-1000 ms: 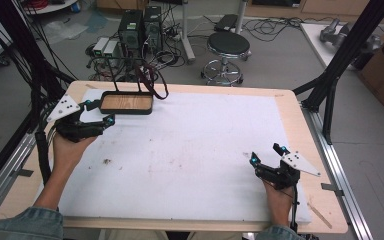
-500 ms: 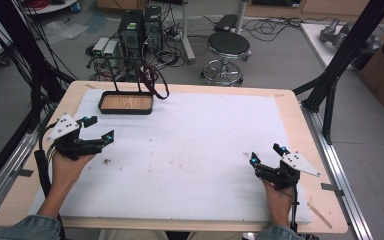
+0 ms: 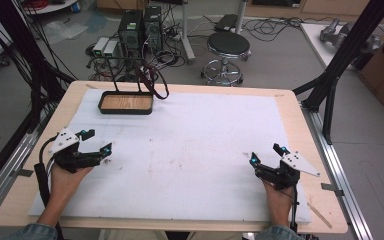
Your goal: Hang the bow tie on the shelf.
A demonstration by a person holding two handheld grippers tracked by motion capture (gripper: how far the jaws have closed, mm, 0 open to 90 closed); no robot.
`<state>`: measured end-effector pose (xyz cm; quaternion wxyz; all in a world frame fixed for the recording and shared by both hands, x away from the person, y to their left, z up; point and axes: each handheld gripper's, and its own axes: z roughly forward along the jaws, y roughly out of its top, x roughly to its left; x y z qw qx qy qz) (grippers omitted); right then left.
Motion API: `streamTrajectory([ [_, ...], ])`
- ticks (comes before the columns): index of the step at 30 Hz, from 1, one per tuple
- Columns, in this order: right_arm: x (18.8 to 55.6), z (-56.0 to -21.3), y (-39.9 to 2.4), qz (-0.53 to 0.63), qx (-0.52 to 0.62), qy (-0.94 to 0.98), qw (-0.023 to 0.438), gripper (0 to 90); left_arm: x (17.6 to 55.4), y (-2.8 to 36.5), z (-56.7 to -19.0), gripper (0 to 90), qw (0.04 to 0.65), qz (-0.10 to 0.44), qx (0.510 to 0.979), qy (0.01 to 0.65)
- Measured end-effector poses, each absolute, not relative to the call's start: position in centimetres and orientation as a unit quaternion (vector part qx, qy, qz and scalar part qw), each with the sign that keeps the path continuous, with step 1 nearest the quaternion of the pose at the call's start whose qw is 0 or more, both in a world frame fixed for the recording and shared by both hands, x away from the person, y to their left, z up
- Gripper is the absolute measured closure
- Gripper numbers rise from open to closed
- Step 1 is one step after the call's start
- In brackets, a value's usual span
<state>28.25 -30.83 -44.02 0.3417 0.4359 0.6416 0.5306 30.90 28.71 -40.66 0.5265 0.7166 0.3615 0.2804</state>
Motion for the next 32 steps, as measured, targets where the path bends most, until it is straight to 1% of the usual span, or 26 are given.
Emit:
streamTrajectory([
  [9,28.3,-44.0,-30.8,0.531,0.436,0.642,0.341,11.0,30.2,28.8,-41.9,18.0,0.515,0.290,0.720,0.363],
  [17,28.3,-44.0,-30.8,0.530,0.434,0.643,0.342,11.0,30.0,28.8,-42.7,18.0,0.508,0.286,0.723,0.370],
  [32,28.3,-44.0,-30.7,0.532,0.434,0.644,0.339,11.0,29.9,28.7,-43.0,18.0,0.499,0.287,0.728,0.372],
])
